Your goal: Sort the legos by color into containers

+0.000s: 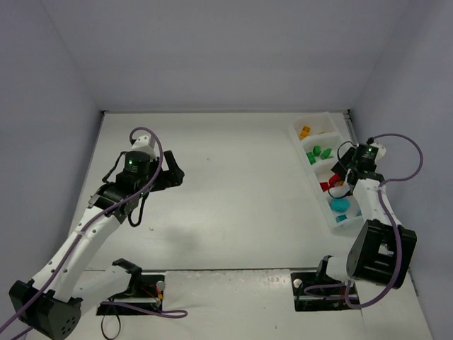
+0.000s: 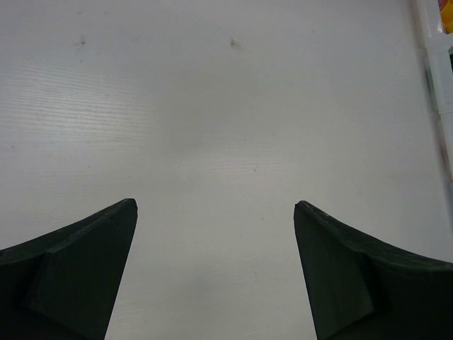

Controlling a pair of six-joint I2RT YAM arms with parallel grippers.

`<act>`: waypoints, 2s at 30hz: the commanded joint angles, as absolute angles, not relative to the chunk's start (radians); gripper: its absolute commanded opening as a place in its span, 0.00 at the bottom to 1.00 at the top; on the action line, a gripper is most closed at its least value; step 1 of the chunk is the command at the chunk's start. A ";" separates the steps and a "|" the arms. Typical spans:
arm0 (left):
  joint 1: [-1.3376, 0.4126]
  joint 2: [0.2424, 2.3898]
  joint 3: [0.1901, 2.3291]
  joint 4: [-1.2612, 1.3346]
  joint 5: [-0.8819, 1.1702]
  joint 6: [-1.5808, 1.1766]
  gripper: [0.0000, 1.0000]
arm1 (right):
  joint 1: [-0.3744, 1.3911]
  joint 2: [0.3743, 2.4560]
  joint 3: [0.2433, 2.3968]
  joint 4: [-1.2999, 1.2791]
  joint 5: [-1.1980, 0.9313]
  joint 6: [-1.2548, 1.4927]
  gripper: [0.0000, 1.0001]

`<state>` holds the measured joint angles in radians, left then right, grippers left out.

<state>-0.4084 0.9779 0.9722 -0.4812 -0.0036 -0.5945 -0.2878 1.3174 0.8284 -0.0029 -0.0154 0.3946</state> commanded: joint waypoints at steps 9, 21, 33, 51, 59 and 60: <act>-0.406 0.902 1.025 -0.549 -0.103 -0.535 0.85 | -0.287 1.261 0.922 0.057 -0.149 0.336 0.72; -0.407 0.833 1.143 -0.638 -0.186 -0.450 0.85 | -0.104 0.761 0.951 0.005 -0.363 0.066 1.00; -0.407 0.697 1.154 -0.713 -0.324 -0.443 0.85 | 0.058 0.512 0.930 -0.087 -0.786 0.078 1.00; -0.406 0.569 1.144 -0.969 -0.488 -0.616 0.85 | 0.267 0.370 0.897 -0.229 -0.559 0.143 1.00; -0.406 0.531 1.103 -0.999 -0.489 -0.663 0.85 | 0.296 0.330 0.890 -0.258 -0.505 0.181 1.00; -0.407 0.526 1.097 -0.999 -0.489 -0.667 0.85 | 0.298 0.325 0.894 -0.262 -0.503 0.181 1.00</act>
<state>-0.4084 0.5205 1.1049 -1.0050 -0.4702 -0.6365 0.2882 0.3313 0.8883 -0.3084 -0.5354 0.1570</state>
